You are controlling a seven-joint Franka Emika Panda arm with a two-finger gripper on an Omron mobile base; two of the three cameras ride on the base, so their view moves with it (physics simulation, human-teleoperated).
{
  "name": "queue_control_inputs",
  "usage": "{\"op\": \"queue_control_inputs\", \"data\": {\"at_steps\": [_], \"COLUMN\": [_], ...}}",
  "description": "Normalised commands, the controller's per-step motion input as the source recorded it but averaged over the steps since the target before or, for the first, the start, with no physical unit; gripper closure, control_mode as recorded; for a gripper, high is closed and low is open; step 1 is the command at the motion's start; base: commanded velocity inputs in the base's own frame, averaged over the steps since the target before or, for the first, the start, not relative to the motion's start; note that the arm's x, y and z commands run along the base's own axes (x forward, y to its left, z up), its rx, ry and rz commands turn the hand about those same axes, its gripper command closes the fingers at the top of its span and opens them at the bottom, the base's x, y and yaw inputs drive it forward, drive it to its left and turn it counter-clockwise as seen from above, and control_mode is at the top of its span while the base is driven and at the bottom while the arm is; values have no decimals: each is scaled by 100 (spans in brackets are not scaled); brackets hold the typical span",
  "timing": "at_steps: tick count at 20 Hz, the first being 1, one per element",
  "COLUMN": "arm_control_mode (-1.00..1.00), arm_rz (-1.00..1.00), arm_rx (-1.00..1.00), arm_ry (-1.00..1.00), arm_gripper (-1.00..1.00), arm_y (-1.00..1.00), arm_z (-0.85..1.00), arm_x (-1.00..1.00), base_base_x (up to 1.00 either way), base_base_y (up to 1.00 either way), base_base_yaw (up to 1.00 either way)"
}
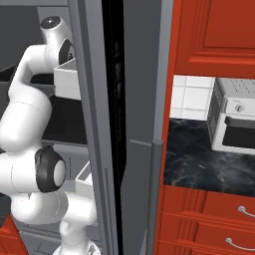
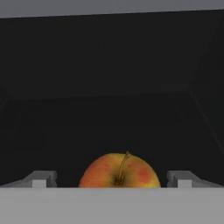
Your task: Place the cold items (apple and banana) from the fridge in one tupperware on the dining counter. Place the warm items (hot dog and kebab skewer) in the stove area in another tupperware.
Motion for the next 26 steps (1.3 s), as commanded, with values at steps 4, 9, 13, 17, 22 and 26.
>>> {"op": "queue_control_inputs", "data": {"at_steps": [4, 9, 13, 17, 22, 26], "arm_control_mode": [-100, -100, -100, -100, -100, -100], "arm_rz": [0, 0, 0, 0, 0, 0], "arm_rx": [0, 0, 0, 0, 0, 0], "arm_ry": [-3, 0, 0, -6, -21, -10], "arm_gripper": [-100, 100, 100, 100, 100, 100], "arm_y": [0, 0, 0, 0, 21, 20], "arm_z": [-9, -14, -9, -3, 13, 13], "arm_x": [-22, -8, 0, -10, -88, -100], "base_base_x": [0, 0, 0, 0, 0, 0], "base_base_y": [0, 0, 0, 0, 0, 0], "base_base_yaw": [0, 0, 0, 0, 0, 0]}}
